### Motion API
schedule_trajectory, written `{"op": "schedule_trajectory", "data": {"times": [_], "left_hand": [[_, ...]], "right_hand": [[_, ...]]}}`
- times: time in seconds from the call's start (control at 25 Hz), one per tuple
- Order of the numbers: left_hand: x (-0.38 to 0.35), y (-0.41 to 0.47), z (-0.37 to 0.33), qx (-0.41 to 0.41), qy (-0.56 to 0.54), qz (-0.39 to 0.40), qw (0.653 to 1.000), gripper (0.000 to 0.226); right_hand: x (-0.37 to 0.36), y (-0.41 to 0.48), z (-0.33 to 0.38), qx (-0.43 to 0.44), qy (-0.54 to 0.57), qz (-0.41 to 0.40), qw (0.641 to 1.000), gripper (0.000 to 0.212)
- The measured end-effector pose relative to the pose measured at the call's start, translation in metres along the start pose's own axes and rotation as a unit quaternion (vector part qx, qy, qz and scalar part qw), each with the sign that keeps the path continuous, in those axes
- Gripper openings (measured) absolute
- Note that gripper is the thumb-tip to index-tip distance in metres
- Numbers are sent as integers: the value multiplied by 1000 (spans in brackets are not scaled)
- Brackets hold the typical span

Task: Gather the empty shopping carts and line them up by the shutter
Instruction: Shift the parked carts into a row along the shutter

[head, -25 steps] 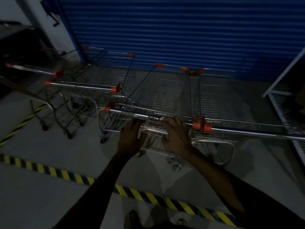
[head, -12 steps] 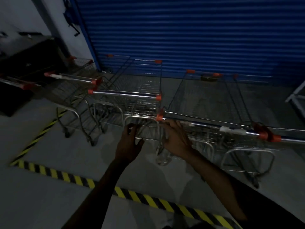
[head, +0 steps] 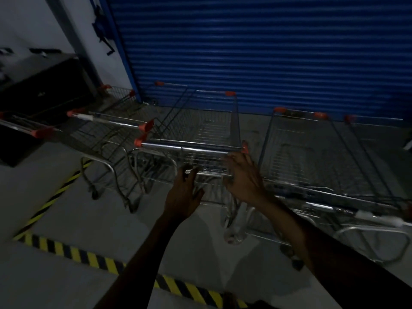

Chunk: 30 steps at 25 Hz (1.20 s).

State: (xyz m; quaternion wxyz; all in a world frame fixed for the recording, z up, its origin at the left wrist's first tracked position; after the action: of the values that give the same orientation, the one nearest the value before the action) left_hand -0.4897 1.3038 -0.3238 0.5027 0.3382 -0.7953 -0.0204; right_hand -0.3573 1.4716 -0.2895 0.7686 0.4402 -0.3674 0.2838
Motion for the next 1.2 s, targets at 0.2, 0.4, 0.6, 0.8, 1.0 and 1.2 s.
{"op": "schedule_trajectory", "data": {"times": [0.2, 0.4, 0.6, 0.8, 1.0, 1.2], "left_hand": [[10, 45, 58, 26, 26, 12, 999, 67], [9, 100, 109, -9, 124, 29, 992, 85], [6, 135, 166, -136, 139, 65, 979, 73], [2, 160, 200, -192, 126, 68, 971, 67], [5, 150, 220, -195, 132, 67, 970, 52], [16, 136, 208, -210, 145, 69, 964, 58]], "right_hand": [[-47, 50, -12, -35, -106, 116, 987, 90], [-91, 65, -20, -101, -120, 172, 973, 86], [-106, 78, -5, -201, -105, 100, 969, 63], [-119, 79, 10, -234, -205, 142, 940, 44], [-120, 62, 43, -213, -226, 77, 947, 30], [-119, 25, 36, -176, -225, 40, 958, 32]]}}
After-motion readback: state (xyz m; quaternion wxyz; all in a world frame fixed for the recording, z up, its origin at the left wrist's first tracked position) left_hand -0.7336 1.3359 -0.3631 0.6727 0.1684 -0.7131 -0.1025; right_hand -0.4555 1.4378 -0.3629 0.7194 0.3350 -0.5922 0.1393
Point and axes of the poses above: each hand's wrist, its own y-axis towards the middle knuckle, its own x-axis out of the back of the hand, z = x × y, the point moved 4 cm from there along y, towards the middle knuckle, and after that the axes turned 2 degrees about -z, right-handed, at the moved point
